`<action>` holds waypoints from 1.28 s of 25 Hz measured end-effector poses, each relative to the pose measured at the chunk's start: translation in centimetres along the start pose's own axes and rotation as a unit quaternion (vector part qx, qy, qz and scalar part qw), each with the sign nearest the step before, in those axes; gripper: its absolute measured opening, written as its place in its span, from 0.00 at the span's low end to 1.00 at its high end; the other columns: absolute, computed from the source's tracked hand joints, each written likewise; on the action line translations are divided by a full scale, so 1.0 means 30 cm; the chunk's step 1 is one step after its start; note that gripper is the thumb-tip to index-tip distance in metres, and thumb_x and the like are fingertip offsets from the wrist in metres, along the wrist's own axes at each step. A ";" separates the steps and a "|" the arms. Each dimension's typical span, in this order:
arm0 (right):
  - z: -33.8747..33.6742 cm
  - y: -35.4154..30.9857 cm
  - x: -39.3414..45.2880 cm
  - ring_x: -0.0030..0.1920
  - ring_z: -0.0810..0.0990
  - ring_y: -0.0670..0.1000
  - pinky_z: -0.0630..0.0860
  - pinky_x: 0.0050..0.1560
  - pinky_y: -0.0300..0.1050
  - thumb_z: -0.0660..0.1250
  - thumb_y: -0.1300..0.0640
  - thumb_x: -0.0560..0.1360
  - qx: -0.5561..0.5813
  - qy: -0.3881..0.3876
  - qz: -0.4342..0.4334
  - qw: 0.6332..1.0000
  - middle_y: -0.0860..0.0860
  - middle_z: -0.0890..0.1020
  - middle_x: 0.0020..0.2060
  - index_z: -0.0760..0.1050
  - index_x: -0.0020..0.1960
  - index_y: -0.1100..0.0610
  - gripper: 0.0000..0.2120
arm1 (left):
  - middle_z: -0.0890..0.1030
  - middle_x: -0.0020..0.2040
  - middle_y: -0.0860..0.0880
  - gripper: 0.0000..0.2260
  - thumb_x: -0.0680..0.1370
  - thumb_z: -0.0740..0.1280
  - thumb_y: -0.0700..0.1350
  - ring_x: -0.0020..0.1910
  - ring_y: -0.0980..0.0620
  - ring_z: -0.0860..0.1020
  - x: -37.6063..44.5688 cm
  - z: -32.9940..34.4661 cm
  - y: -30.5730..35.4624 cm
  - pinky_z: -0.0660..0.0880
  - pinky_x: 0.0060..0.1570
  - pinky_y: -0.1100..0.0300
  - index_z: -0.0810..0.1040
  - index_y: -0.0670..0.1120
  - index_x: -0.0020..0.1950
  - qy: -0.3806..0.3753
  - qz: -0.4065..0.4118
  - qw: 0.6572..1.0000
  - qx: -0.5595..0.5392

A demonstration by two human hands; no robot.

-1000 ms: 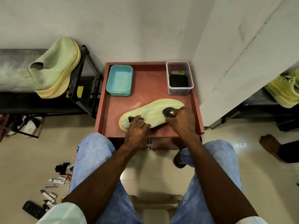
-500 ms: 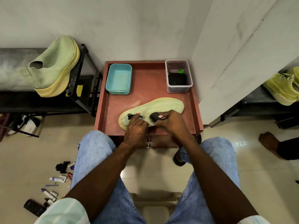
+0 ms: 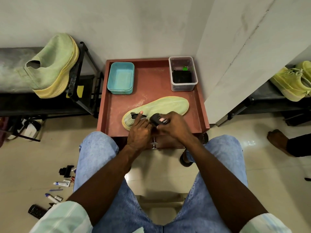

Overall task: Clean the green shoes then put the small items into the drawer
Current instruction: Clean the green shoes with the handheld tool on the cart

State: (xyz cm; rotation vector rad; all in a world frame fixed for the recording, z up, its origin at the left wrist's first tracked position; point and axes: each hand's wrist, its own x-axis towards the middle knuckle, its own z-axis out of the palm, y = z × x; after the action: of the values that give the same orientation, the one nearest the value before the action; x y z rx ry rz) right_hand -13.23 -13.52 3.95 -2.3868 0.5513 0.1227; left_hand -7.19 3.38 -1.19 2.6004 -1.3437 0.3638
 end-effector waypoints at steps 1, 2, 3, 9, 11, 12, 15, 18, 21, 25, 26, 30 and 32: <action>-0.006 0.010 0.003 0.45 0.81 0.50 0.79 0.47 0.47 0.74 0.46 0.68 0.004 0.026 0.032 0.999 0.52 0.84 0.48 0.79 0.62 0.52 0.24 | 0.84 0.42 0.43 0.14 0.73 0.58 0.40 0.48 0.43 0.83 -0.006 -0.005 -0.003 0.42 0.77 0.51 0.83 0.38 0.43 -0.010 -0.002 1.000 0.003; -0.017 0.030 0.006 0.49 0.80 0.53 0.78 0.52 0.50 0.73 0.44 0.69 -0.024 0.088 0.064 0.994 0.53 0.82 0.51 0.77 0.64 0.51 0.25 | 0.84 0.43 0.43 0.15 0.73 0.57 0.41 0.49 0.42 0.83 -0.016 -0.010 -0.003 0.40 0.77 0.50 0.83 0.37 0.44 -0.023 -0.004 1.000 0.010; -0.028 0.044 0.000 0.55 0.78 0.57 0.75 0.58 0.52 0.71 0.45 0.70 -0.067 0.135 0.085 0.985 0.55 0.80 0.55 0.75 0.66 0.52 0.26 | 0.84 0.45 0.42 0.17 0.72 0.56 0.42 0.51 0.40 0.82 -0.024 -0.021 0.003 0.39 0.76 0.50 0.83 0.37 0.45 -0.043 -0.009 0.999 0.023; 0.020 0.014 -0.067 0.60 0.74 0.57 0.74 0.59 0.53 0.72 0.46 0.71 -0.063 0.062 -0.020 0.996 0.56 0.77 0.60 0.72 0.70 0.52 0.30 | 0.76 0.66 0.38 0.23 0.75 0.53 0.48 0.73 0.34 0.64 -0.049 -0.084 0.038 0.33 0.73 0.40 0.79 0.38 0.61 -0.168 -0.075 0.975 0.126; -0.019 0.067 -0.045 0.61 0.73 0.58 0.72 0.61 0.53 0.70 0.46 0.72 -0.061 0.150 0.077 0.984 0.58 0.75 0.61 0.71 0.70 0.53 0.29 | 0.66 0.74 0.39 0.23 0.77 0.55 0.47 0.77 0.36 0.53 -0.061 -0.102 0.055 0.31 0.71 0.38 0.71 0.40 0.71 -0.214 -0.084 0.964 0.133; -0.017 0.072 -0.041 0.61 0.73 0.59 0.71 0.62 0.53 0.69 0.46 0.73 -0.061 0.182 0.111 0.975 0.58 0.75 0.61 0.70 0.70 0.54 0.28 | 0.62 0.76 0.39 0.24 0.78 0.56 0.47 0.78 0.37 0.51 -0.067 -0.104 0.063 0.31 0.72 0.38 0.67 0.41 0.73 -0.222 -0.080 0.963 0.134; 0.089 -0.036 -0.077 0.57 0.76 0.56 0.74 0.56 0.49 0.70 0.46 0.72 -0.034 0.082 0.001 0.996 0.57 0.77 0.57 0.72 0.69 0.52 0.28 | 0.61 0.77 0.40 0.27 0.79 0.51 0.52 0.77 0.40 0.54 -0.070 -0.104 0.069 0.35 0.73 0.41 0.64 0.44 0.76 -0.235 -0.067 0.961 0.130; 0.071 -0.014 -0.064 0.53 0.77 0.56 0.74 0.50 0.46 0.71 0.45 0.71 -0.037 0.024 -0.047 0.998 0.57 0.78 0.55 0.74 0.68 0.51 0.27 | 0.66 0.74 0.40 0.31 0.75 0.44 0.52 0.75 0.40 0.60 -0.063 -0.111 0.062 0.40 0.75 0.41 0.66 0.43 0.74 -0.223 -0.073 0.964 0.124; -0.015 0.058 -0.034 0.59 0.73 0.58 0.69 0.60 0.51 0.68 0.45 0.73 -0.103 0.183 0.117 0.971 0.58 0.75 0.59 0.72 0.68 0.53 0.26 | 0.61 0.77 0.39 0.26 0.78 0.54 0.49 0.77 0.41 0.56 -0.069 -0.109 0.067 0.37 0.75 0.42 0.64 0.42 0.75 -0.244 -0.063 0.958 0.138; 0.105 -0.069 -0.093 0.50 0.78 0.57 0.76 0.49 0.49 0.70 0.46 0.72 -0.036 0.016 -0.055 0.998 0.58 0.79 0.51 0.75 0.66 0.53 0.25 | 0.70 0.72 0.40 0.26 0.76 0.52 0.51 0.73 0.40 0.65 -0.065 -0.123 0.070 0.36 0.75 0.45 0.71 0.44 0.71 -0.207 -0.056 0.969 0.126; 0.090 -0.056 -0.087 0.48 0.79 0.56 0.76 0.47 0.48 0.70 0.46 0.71 -0.021 0.006 -0.059 0.998 0.57 0.79 0.50 0.76 0.66 0.53 0.24 | 0.72 0.70 0.40 0.29 0.75 0.49 0.52 0.72 0.39 0.68 -0.066 -0.123 0.071 0.37 0.75 0.45 0.73 0.43 0.70 -0.202 -0.055 0.971 0.114; -0.022 0.074 -0.015 0.58 0.74 0.57 0.70 0.60 0.52 0.67 0.44 0.73 -0.140 0.189 0.125 0.964 0.58 0.76 0.58 0.75 0.65 0.53 0.24 | 0.70 0.71 0.37 0.34 0.71 0.42 0.51 0.73 0.39 0.64 -0.071 -0.128 0.069 0.40 0.75 0.43 0.72 0.41 0.70 -0.230 -0.063 0.965 0.106; 0.025 0.025 -0.021 0.55 0.75 0.56 0.73 0.57 0.50 0.68 0.44 0.72 -0.107 0.138 0.052 0.983 0.57 0.77 0.56 0.75 0.65 0.53 0.25 | 0.74 0.67 0.37 0.32 0.72 0.45 0.52 0.70 0.39 0.70 -0.066 -0.136 0.076 0.44 0.75 0.43 0.76 0.40 0.66 -0.233 -0.070 0.965 0.101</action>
State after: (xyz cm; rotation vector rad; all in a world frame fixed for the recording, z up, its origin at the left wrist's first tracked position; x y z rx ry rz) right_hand -14.07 -13.33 3.08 -2.6034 0.8290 -0.1120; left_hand -10.69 4.75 2.21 3.0638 -1.2914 -0.1551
